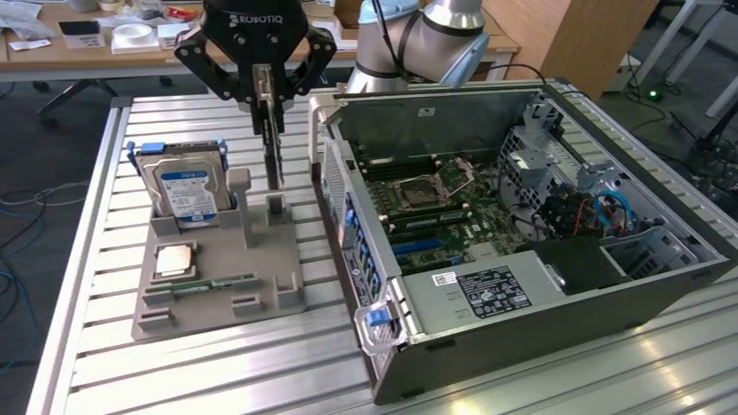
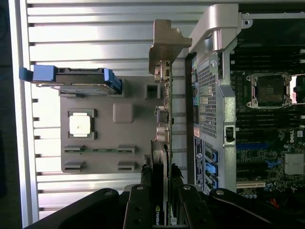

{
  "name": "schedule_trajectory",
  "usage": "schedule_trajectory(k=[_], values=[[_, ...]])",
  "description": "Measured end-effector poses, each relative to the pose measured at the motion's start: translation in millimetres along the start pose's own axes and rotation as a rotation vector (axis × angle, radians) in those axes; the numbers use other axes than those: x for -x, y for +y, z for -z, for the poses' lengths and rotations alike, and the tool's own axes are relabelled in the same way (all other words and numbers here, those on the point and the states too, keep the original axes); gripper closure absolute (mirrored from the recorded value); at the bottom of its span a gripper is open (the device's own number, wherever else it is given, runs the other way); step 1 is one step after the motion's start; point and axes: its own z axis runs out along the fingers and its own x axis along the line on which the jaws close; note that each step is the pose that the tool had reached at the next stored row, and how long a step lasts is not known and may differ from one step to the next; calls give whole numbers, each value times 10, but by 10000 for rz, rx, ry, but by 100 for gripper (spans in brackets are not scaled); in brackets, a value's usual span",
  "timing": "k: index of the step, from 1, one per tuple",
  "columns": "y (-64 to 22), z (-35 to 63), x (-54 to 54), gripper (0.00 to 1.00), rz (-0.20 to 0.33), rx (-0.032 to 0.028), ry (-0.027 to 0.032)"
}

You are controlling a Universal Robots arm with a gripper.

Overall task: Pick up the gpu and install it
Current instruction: 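Pick up the gpu and move the gpu toward the slot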

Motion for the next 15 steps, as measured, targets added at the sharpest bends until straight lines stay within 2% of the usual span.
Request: schedule_trajectory(k=[15], values=[[8,-4,151,74,1,3,-1]])
